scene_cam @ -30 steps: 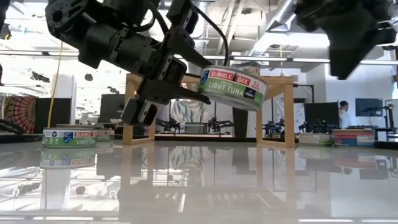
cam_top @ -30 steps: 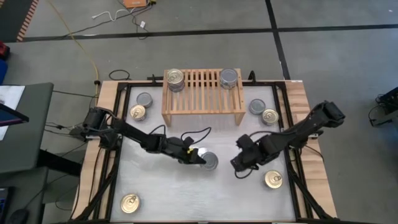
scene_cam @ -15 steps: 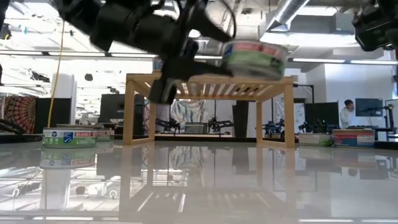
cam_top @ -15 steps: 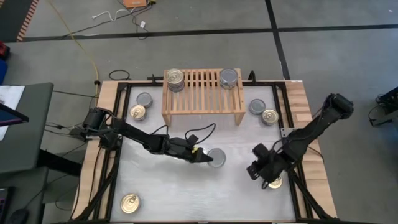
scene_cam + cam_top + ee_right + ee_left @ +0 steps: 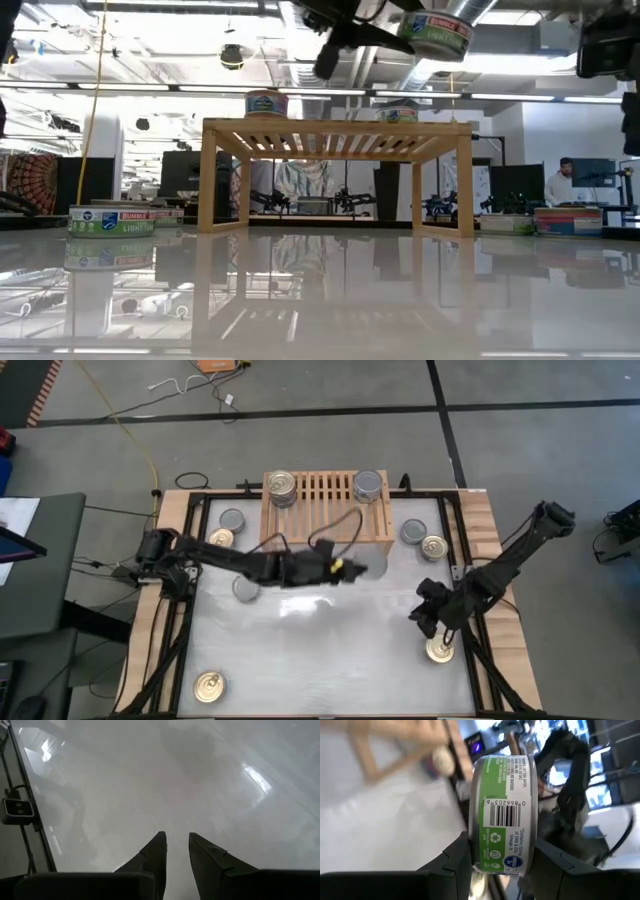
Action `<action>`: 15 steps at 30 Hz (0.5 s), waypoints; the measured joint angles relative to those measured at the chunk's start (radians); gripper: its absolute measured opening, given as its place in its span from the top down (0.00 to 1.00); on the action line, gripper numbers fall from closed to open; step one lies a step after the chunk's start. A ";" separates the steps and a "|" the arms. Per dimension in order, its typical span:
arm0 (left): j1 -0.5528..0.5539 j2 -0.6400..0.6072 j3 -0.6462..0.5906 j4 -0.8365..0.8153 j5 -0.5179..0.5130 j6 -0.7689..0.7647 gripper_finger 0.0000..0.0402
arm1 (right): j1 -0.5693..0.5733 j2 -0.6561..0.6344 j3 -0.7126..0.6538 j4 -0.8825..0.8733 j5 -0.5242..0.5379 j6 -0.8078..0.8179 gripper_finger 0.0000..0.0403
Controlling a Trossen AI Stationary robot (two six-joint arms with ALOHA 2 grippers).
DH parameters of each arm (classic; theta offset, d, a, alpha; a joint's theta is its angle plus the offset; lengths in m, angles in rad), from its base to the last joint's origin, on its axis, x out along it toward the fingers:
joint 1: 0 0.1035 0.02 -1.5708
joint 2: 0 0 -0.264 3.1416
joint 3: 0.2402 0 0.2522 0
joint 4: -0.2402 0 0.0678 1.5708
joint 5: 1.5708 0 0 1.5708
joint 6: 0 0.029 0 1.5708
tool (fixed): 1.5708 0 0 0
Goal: Stack canned seafood by type on shelf
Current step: Put the green tuna can on the shelf aligned with the other green tuna cans
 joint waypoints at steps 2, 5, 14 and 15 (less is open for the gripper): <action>0.044 0.000 0.024 -0.002 0.023 0.025 0.65 | -0.011 -0.018 -0.003 0.000 0.000 -0.005 0.73; 0.118 0.000 0.050 -0.028 0.067 0.032 0.65 | -0.024 -0.027 -0.003 0.009 0.002 -0.020 0.73; 0.286 0.052 0.106 -0.088 0.215 0.032 0.65 | -0.051 -0.027 -0.003 0.062 0.051 -0.022 0.73; 0.291 0.069 0.122 -0.094 0.238 0.032 0.65 | -0.056 -0.027 -0.003 0.063 0.051 -0.022 0.73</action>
